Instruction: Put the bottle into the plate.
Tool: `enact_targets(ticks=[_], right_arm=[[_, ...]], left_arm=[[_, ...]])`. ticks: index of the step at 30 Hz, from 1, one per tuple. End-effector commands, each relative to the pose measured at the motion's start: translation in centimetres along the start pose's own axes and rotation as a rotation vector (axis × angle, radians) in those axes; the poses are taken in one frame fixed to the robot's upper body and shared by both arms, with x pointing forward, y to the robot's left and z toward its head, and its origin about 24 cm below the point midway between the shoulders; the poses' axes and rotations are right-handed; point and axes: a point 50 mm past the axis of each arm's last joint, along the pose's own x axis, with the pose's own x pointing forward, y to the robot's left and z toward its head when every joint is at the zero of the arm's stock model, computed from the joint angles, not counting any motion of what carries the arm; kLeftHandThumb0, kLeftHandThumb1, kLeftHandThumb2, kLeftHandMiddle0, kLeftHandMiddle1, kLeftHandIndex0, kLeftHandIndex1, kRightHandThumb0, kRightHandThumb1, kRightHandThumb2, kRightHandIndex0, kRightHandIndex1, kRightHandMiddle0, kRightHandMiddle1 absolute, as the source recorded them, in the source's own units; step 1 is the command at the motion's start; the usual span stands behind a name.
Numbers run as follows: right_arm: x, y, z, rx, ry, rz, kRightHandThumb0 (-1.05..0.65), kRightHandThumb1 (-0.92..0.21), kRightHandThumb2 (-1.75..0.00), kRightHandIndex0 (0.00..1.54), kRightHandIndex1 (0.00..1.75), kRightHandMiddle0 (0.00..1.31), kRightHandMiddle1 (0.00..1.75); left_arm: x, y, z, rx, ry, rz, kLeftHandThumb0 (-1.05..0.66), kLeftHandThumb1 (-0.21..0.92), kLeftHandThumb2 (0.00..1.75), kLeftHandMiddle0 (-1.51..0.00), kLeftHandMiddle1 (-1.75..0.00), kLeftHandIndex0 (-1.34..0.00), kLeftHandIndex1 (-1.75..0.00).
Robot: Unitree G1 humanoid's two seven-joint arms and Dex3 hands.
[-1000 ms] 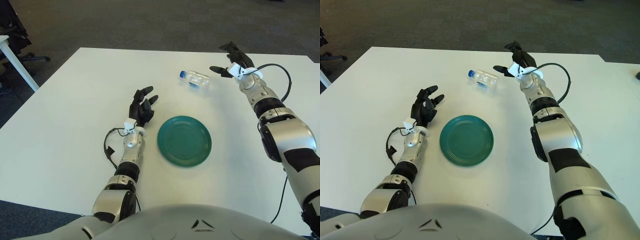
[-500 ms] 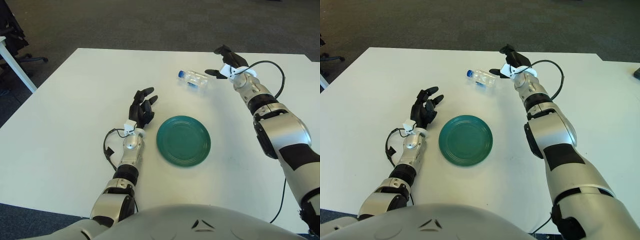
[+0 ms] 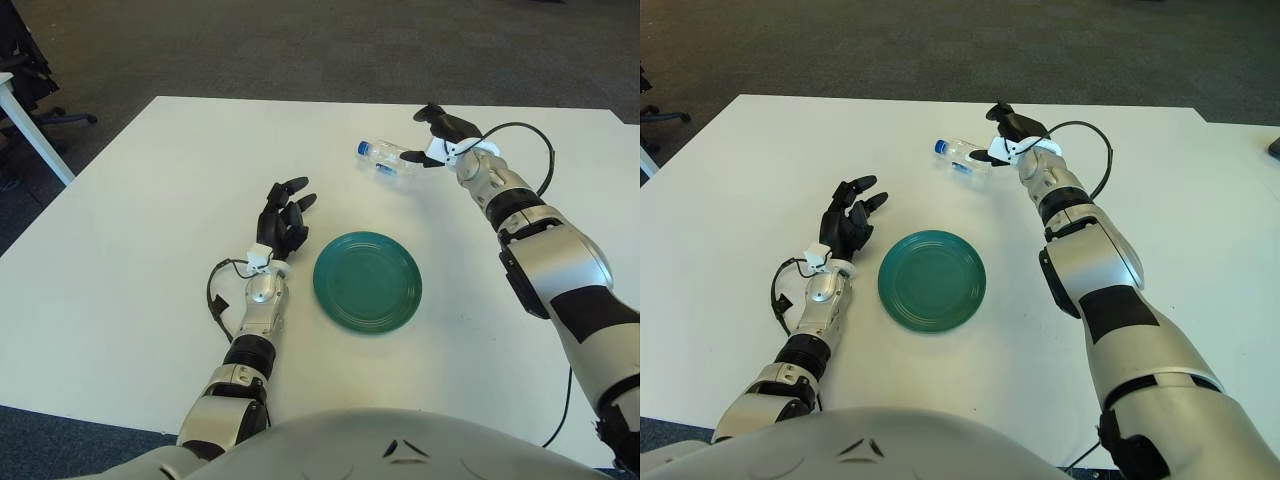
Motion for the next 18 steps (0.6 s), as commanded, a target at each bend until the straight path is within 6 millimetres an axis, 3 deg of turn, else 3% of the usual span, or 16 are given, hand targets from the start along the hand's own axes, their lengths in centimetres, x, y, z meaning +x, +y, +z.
enact_targets(ticks=[1, 14, 18], right_arm=[[-0.1, 1.0, 0.1, -0.016, 0.009, 0.036, -0.88, -0.92, -0.44, 0.38, 0.0, 0.0, 0.74], [-0.2, 2.3, 0.4, -0.1, 0.006, 0.111, -0.93, -0.92, -0.44, 0.37, 0.0, 0.0, 0.75], [-1.1, 4.4, -0.6, -0.159, 0.023, 0.193, -0.94, -0.92, -0.43, 0.37, 0.0, 0.0, 0.73]], left_arm=[[-3.6, -1.9, -2.8, -0.117, 0.133, 0.057, -0.65, 0.92, 0.7, -0.68, -0.47, -0.49, -0.94], [-3.9, -2.4, -2.8, -0.174, 0.102, 0.038, -0.65, 0.92, 0.72, -0.66, -0.48, -0.46, -0.94], [-4.2, -2.6, -2.9, -0.186, 0.106, 0.042, -0.67, 0.92, 0.72, -0.64, -0.48, -0.43, -0.93]])
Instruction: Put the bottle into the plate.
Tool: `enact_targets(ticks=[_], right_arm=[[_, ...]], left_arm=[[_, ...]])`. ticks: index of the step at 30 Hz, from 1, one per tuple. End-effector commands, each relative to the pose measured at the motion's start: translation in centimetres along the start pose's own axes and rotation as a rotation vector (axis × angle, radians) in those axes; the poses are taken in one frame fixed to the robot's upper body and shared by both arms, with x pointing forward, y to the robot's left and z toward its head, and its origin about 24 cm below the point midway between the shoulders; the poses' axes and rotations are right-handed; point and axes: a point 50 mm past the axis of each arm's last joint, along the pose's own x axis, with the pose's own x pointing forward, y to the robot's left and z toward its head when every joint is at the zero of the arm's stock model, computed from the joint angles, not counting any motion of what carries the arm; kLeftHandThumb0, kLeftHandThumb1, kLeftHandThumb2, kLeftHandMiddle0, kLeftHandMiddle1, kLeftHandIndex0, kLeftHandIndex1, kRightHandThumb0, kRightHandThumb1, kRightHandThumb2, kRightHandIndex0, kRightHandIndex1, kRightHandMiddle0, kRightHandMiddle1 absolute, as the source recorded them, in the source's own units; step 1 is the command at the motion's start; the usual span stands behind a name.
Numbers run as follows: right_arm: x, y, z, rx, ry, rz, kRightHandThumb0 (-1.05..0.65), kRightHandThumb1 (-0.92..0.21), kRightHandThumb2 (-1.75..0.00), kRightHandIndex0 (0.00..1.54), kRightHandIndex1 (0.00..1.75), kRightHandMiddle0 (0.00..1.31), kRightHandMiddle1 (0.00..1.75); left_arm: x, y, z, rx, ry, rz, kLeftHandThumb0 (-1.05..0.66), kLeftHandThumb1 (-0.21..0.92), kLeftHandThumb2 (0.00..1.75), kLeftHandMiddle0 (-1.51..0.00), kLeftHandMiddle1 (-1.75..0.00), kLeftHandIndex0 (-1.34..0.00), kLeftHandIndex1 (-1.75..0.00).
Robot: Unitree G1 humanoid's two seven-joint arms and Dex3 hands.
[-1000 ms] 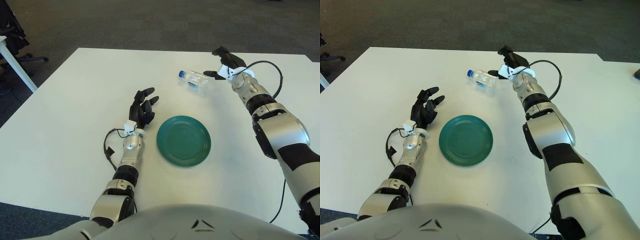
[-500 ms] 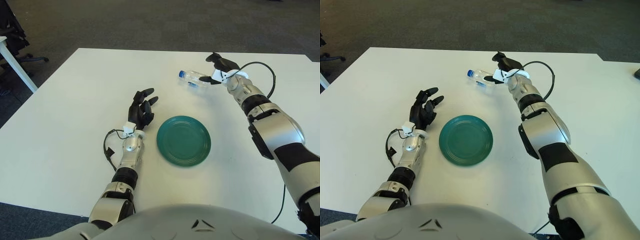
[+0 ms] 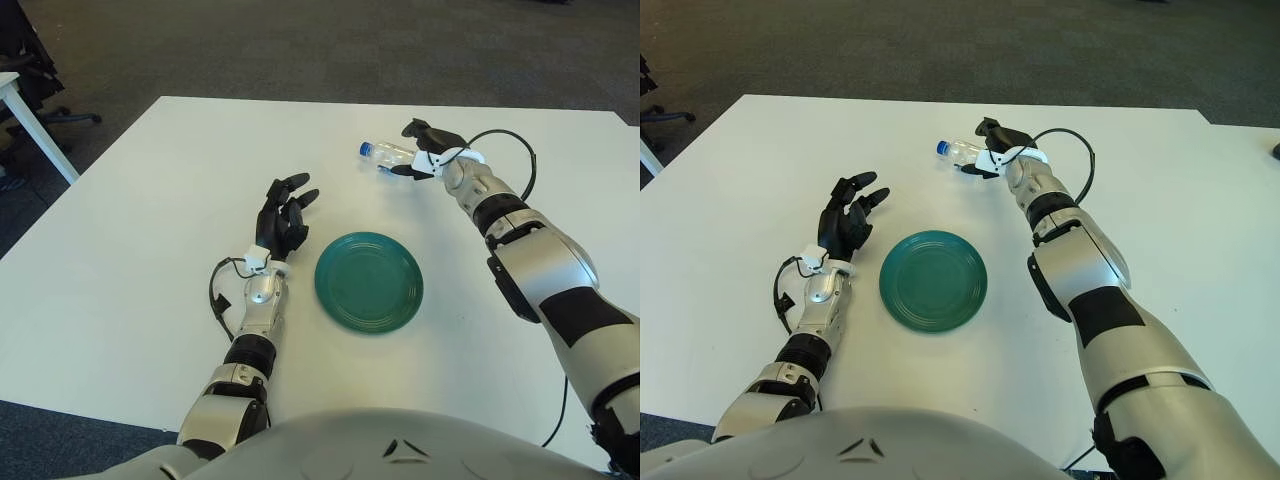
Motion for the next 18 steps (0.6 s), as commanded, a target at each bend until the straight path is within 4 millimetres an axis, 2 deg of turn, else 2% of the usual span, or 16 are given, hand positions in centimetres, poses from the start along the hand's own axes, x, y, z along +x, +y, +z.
enact_targets(ticks=[1, 18], right_arm=[[-0.8, 2.9, -1.0, -0.044, 0.029, 0.096, -0.94, -0.92, -0.43, 0.37, 0.0, 0.0, 0.73], [-1.4, 4.6, -1.9, -0.029, 0.061, 0.152, -0.88, -0.92, -0.42, 0.41, 0.02, 0.0, 0.73]], left_arm=[[-4.4, -2.4, -3.2, -0.147, 0.165, 0.102, -0.67, 0.92, 0.72, -0.64, -0.48, -0.43, -0.93], [-4.9, -3.3, -2.8, -0.109, 0.17, 0.123, -0.68, 0.92, 0.64, -0.63, -0.5, -0.45, -0.98]])
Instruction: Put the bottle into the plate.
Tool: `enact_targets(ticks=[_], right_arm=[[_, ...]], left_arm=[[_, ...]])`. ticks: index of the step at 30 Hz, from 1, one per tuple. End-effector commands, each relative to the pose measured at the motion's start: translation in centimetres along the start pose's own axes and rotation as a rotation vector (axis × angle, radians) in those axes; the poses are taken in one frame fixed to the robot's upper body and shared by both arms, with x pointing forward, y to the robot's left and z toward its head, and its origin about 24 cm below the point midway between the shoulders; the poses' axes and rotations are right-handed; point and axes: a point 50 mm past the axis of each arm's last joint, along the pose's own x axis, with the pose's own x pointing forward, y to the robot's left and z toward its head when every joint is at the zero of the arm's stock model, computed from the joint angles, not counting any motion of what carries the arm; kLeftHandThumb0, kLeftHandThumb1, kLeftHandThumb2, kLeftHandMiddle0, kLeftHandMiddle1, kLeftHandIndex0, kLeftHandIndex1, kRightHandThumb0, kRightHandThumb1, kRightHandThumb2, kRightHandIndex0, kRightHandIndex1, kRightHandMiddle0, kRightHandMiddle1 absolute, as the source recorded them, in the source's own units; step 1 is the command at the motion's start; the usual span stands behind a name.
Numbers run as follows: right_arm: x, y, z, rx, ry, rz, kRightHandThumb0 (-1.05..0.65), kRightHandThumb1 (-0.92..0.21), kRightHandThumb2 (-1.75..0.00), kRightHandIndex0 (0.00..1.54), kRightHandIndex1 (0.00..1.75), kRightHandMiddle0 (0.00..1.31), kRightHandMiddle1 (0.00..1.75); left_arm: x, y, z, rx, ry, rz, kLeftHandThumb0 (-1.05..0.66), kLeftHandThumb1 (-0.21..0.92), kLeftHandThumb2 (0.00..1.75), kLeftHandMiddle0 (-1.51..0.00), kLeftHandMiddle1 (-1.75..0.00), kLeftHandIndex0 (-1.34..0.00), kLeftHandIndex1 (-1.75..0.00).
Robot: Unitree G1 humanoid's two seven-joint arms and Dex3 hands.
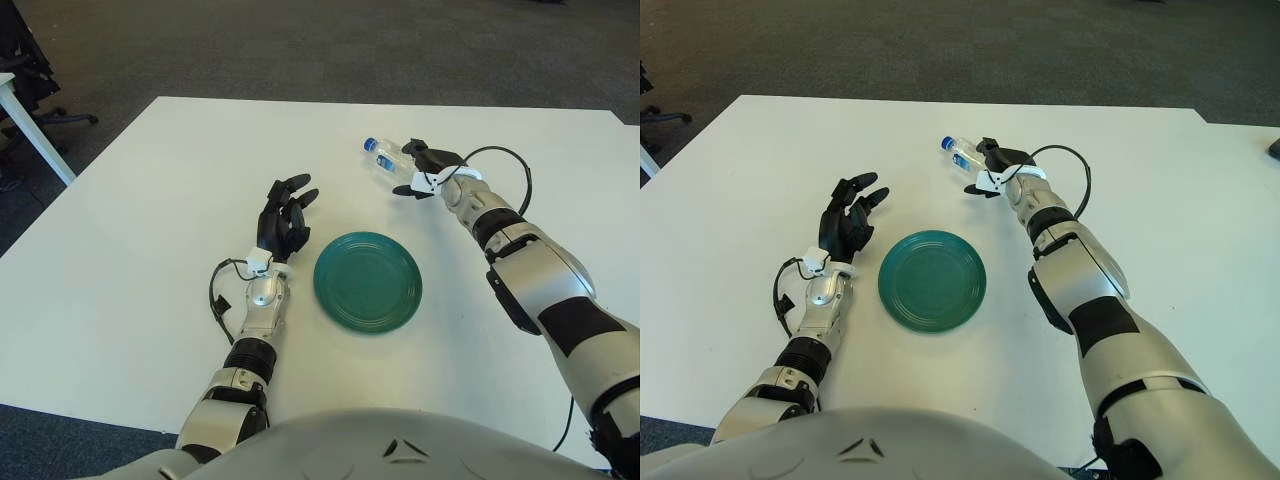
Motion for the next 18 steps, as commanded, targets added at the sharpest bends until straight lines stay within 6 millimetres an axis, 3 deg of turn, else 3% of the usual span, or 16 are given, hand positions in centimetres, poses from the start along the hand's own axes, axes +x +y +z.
enact_targets(ticks=[1, 18], right_arm=[[-0.5, 2.1, -0.8, 0.003, 0.036, 0.078, -0.88, -0.92, -0.41, 0.41, 0.02, 0.0, 0.73], [-0.9, 3.1, -1.4, 0.039, 0.047, 0.08, -0.84, -0.92, -0.42, 0.47, 0.03, 0.0, 0.8]], left_arm=[[-4.5, -2.8, -2.9, -0.135, 0.177, 0.096, -0.68, 0.92, 0.64, -0.63, -0.5, -0.45, -0.99], [-4.8, -3.2, -2.8, -0.133, 0.179, 0.119, -0.66, 0.92, 0.62, -0.63, -0.54, -0.45, -1.01]])
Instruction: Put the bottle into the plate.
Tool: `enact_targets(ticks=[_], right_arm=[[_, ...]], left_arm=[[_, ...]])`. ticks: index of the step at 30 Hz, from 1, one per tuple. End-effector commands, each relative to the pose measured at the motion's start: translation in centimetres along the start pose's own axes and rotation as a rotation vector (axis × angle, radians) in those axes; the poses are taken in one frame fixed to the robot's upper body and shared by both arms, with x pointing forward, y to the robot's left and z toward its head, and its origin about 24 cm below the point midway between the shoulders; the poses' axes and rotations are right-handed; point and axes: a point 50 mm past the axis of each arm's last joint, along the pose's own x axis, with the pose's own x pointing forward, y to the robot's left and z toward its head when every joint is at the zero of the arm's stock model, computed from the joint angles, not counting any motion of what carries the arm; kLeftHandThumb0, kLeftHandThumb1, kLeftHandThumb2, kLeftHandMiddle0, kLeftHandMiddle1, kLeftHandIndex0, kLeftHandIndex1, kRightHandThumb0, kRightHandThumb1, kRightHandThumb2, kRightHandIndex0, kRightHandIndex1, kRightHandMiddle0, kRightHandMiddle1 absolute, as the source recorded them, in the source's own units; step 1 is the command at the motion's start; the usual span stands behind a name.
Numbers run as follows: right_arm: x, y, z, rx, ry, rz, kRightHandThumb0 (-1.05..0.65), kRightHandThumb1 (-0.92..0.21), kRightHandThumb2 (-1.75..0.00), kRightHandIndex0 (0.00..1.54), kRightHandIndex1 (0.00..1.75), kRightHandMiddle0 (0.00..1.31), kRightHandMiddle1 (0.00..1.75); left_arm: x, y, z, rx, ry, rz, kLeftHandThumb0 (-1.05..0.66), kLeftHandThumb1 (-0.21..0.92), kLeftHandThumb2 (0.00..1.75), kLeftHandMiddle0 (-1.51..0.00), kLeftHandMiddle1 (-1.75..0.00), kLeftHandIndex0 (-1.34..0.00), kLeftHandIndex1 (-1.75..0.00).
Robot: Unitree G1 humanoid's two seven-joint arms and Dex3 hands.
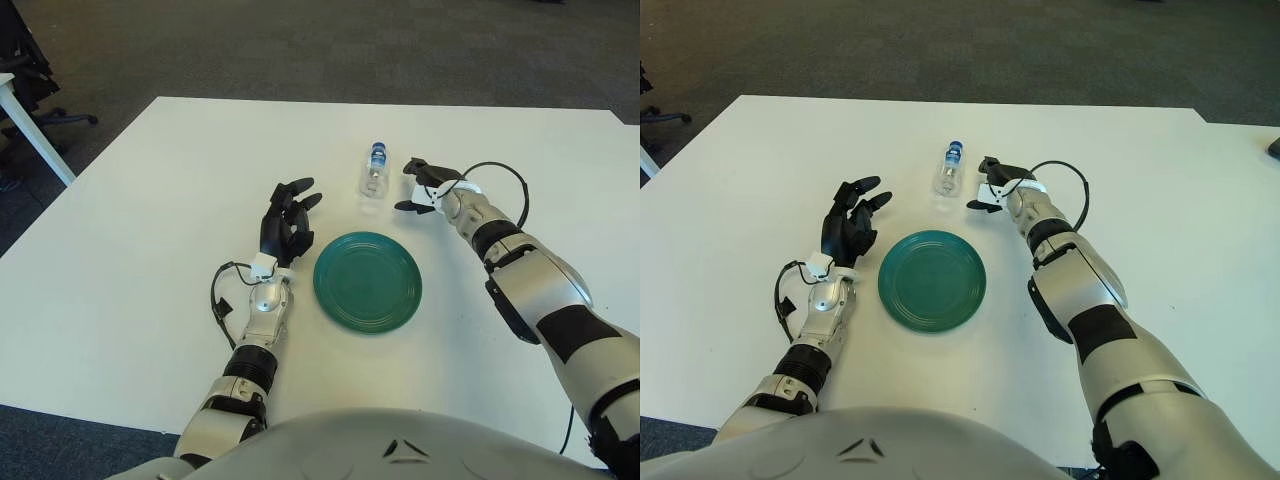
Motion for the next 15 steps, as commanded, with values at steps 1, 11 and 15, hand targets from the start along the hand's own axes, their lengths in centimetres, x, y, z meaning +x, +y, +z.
enact_targets(ticks=[1, 11, 15], right_arm=[[-0.29, 0.83, -0.66, 0.016, 0.015, 0.007, -0.84, -0.92, -0.42, 0.47, 0.03, 0.0, 0.81], [-0.66, 1.23, -1.1, 0.006, -0.022, -0.022, -0.86, -0.92, -0.43, 0.49, 0.04, 0.0, 0.83], [-0.8, 0.98, -0.83, -0.004, -0.082, -0.06, -0.85, -0.92, -0.42, 0.5, 0.04, 0.0, 0.84]], left_arm=[[-4.43, -2.79, -2.87, -0.144, 0.187, 0.102, -0.66, 0.92, 0.63, -0.63, -0.54, -0.45, -1.01], [-4.42, -2.76, -3.04, -0.172, 0.206, 0.105, -0.66, 0.92, 0.65, -0.6, -0.53, -0.44, -1.01], [-4.37, -2.72, -3.17, -0.184, 0.212, 0.102, -0.67, 0.92, 0.65, -0.6, -0.53, -0.43, -1.0]])
